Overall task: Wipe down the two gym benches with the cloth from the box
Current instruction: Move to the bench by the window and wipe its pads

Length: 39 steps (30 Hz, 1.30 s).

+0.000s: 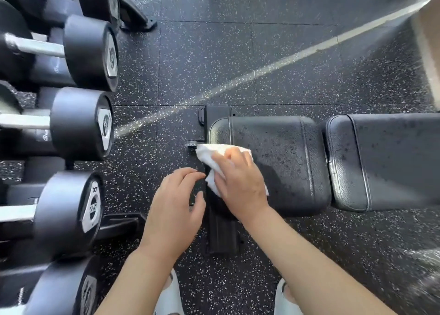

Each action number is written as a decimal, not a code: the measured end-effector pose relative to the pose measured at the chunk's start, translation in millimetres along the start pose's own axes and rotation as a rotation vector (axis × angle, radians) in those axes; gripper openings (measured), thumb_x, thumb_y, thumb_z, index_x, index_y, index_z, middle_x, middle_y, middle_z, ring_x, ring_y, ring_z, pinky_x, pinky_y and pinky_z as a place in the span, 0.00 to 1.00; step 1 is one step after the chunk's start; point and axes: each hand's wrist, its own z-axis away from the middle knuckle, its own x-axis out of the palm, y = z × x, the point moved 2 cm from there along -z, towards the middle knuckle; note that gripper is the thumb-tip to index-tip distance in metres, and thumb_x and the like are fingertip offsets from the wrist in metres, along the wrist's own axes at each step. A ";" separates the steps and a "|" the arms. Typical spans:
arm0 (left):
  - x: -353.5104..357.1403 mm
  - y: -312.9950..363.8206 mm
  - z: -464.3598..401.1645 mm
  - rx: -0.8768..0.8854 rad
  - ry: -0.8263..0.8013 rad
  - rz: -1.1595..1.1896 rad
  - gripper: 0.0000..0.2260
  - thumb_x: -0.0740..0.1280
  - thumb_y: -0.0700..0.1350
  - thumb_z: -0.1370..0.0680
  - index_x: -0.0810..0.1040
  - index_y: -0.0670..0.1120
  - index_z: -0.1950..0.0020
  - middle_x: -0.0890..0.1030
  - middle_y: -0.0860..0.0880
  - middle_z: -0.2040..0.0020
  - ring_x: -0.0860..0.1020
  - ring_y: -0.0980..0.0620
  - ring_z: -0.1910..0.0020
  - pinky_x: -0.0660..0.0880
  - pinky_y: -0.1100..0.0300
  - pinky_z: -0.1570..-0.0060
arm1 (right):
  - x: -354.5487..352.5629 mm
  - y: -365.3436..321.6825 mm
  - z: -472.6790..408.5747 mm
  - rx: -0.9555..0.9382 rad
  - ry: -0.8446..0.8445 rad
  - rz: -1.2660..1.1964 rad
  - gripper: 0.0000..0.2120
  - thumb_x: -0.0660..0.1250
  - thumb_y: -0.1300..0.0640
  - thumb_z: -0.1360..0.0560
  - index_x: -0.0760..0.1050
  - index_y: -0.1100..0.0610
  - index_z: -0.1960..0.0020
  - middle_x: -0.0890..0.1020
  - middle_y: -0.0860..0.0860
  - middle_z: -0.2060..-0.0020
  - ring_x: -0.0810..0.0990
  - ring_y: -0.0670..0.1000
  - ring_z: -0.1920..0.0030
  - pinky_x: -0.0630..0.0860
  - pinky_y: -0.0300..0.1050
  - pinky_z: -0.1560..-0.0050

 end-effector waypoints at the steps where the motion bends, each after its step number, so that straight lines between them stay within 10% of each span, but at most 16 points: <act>1: 1.0 -2.2 0.1 -0.004 0.015 0.008 0.17 0.69 0.42 0.20 0.79 0.48 0.31 0.76 0.54 0.33 0.73 0.54 0.33 0.68 0.60 0.30 | 1.1 0.5 23.5 -0.027 0.012 -0.022 0.16 0.69 0.56 0.22 0.78 0.54 0.35 0.77 0.54 0.46 0.75 0.58 0.51 0.75 0.51 0.53; 7: 6.2 -0.5 -3.3 0.006 0.000 0.039 0.17 0.70 0.40 0.21 0.79 0.49 0.32 0.76 0.55 0.34 0.74 0.52 0.34 0.73 0.55 0.33 | -9.2 22.4 79.4 -0.152 0.018 -0.013 0.14 0.68 0.58 0.20 0.78 0.55 0.34 0.77 0.55 0.44 0.76 0.58 0.50 0.77 0.52 0.50; 17: 14.5 12.0 -23.3 0.021 0.027 0.021 0.17 0.69 0.42 0.19 0.77 0.49 0.30 0.75 0.55 0.33 0.72 0.54 0.32 0.72 0.54 0.30 | 1.0 40.1 -138.3 0.144 0.024 0.084 0.14 0.60 0.51 0.16 0.76 0.52 0.32 0.74 0.53 0.42 0.72 0.56 0.42 0.75 0.53 0.46; 26: 16.0 24.1 -50.0 0.030 0.110 0.037 0.19 0.67 0.41 0.19 0.75 0.47 0.28 0.74 0.54 0.33 0.72 0.53 0.33 0.59 0.74 0.31 | -13.4 37.3 23.0 -0.093 0.022 -0.037 0.14 0.67 0.58 0.21 0.79 0.55 0.36 0.79 0.55 0.48 0.75 0.59 0.54 0.76 0.56 0.55; 39: 108.5 78.1 -89.7 -0.077 0.287 -0.179 0.22 0.65 0.39 0.21 0.75 0.42 0.25 0.72 0.39 0.23 0.66 0.36 0.21 0.63 0.35 0.23 | -34.4 127.1 -92.3 0.382 0.071 0.086 0.17 0.62 0.56 0.19 0.75 0.49 0.31 0.75 0.53 0.39 0.72 0.58 0.42 0.71 0.52 0.45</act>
